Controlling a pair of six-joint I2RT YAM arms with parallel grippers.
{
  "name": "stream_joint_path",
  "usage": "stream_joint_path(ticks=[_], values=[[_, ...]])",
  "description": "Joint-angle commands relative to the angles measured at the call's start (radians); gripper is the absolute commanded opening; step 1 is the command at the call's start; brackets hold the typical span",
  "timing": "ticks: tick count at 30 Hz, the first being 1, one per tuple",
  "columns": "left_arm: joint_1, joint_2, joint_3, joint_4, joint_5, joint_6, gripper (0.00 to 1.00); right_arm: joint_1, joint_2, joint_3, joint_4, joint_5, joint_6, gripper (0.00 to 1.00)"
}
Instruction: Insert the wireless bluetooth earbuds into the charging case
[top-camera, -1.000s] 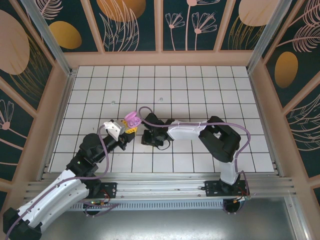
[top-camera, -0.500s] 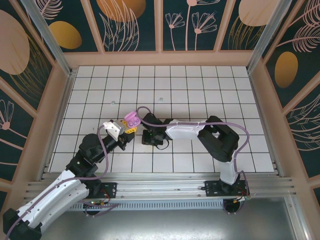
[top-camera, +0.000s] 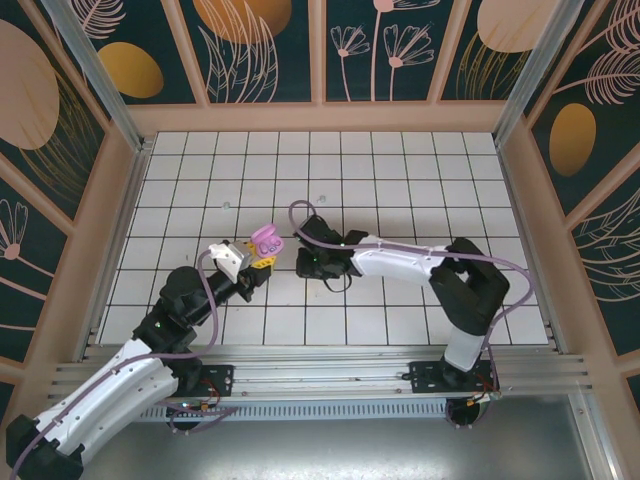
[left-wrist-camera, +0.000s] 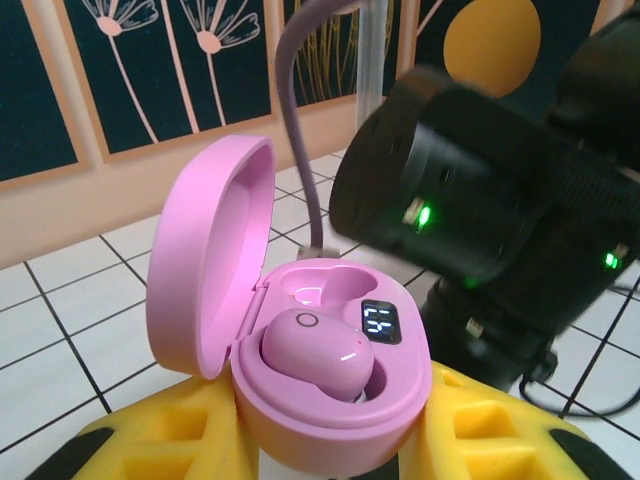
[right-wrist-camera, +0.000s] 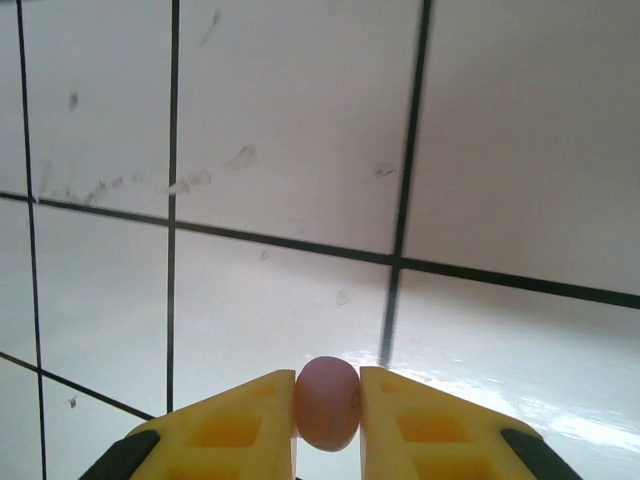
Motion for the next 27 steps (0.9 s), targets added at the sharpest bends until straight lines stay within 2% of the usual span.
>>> stream_joint_path(ticks=[1,12,20,27], values=[[0.004,0.019,0.030,0.040,0.036,-0.023,0.09,-0.030,-0.090,-0.038,-0.051,0.060,-0.033,0.21],[0.004,0.179,0.043,0.184,0.100,-0.051,0.08,-0.118,-0.379,-0.063,-0.170,0.135,-0.143,0.21],[0.002,0.341,0.097,0.271,0.170,-0.061,0.07,-0.128,-0.450,0.008,-0.232,0.156,-0.221,0.21],[-0.006,0.425,0.110,0.342,0.180,-0.053,0.06,-0.127,-0.488,0.046,-0.222,0.141,-0.274,0.21]])
